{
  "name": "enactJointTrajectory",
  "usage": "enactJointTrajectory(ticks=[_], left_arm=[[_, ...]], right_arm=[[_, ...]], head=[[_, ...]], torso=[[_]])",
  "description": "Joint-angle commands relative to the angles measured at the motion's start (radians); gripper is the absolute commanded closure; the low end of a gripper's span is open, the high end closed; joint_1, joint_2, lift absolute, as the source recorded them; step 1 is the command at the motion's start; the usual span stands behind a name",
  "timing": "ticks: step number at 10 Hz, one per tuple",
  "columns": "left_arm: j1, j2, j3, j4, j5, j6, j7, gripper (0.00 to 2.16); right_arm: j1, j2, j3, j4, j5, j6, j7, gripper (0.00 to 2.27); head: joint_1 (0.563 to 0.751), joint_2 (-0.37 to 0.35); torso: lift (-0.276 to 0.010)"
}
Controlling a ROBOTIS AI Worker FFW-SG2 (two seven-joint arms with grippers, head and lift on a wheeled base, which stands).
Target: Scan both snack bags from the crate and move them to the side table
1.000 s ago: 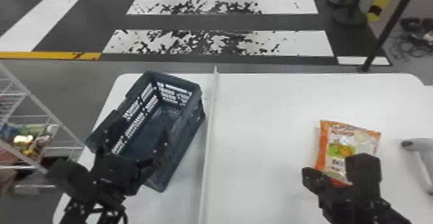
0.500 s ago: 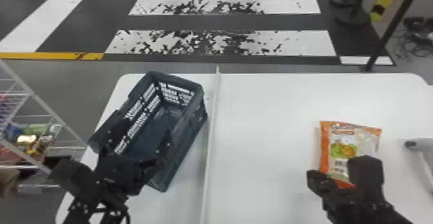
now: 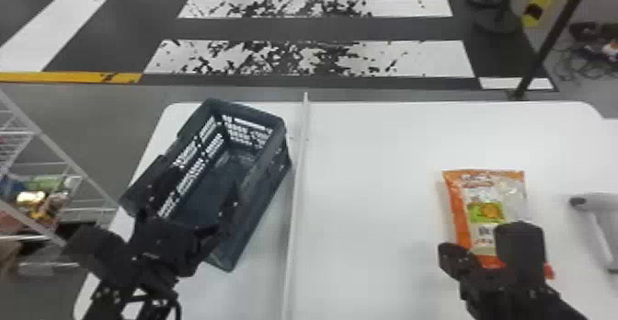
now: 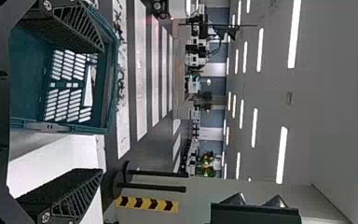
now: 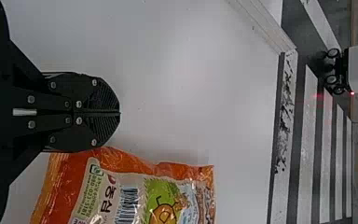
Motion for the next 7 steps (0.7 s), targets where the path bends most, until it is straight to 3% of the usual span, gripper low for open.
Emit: enactJointTrajectory(ticks=[1, 4, 5, 6, 7], left_arm=[[0.0, 0.001, -0.001, 0.001, 0.0, -0.001, 0.0, 0.09], [0.0, 0.001, 0.001, 0.01, 0.002, -0.019, 0.0, 0.09], [0.0, 0.001, 0.001, 0.012, 0.002, -0.026, 0.0, 0.09], [0.002, -0.001, 0.002, 0.01, 0.002, -0.032, -0.002, 0.09], [0.003, 0.001, 0.002, 0.009, 0.002, -0.041, -0.002, 0.09]], right_arm=[[0.004, 0.0, 0.0, -0.002, 0.0, 0.0, 0.0, 2.25], [0.018, 0.0, 0.0, -0.026, -0.015, -0.009, 0.009, 2.25], [0.044, 0.005, -0.059, -0.077, -0.15, -0.043, 0.115, 2.25], [0.05, 0.012, -0.165, -0.138, -0.357, -0.012, 0.19, 2.23], [0.044, 0.02, -0.26, -0.175, -0.44, 0.021, 0.194, 2.04]], head=[[0.695, 0.08], [0.695, 0.08], [0.695, 0.081], [0.695, 0.107], [0.695, 0.127]], torso=[[-0.075], [-0.075], [-0.075], [-0.075], [-0.075]])
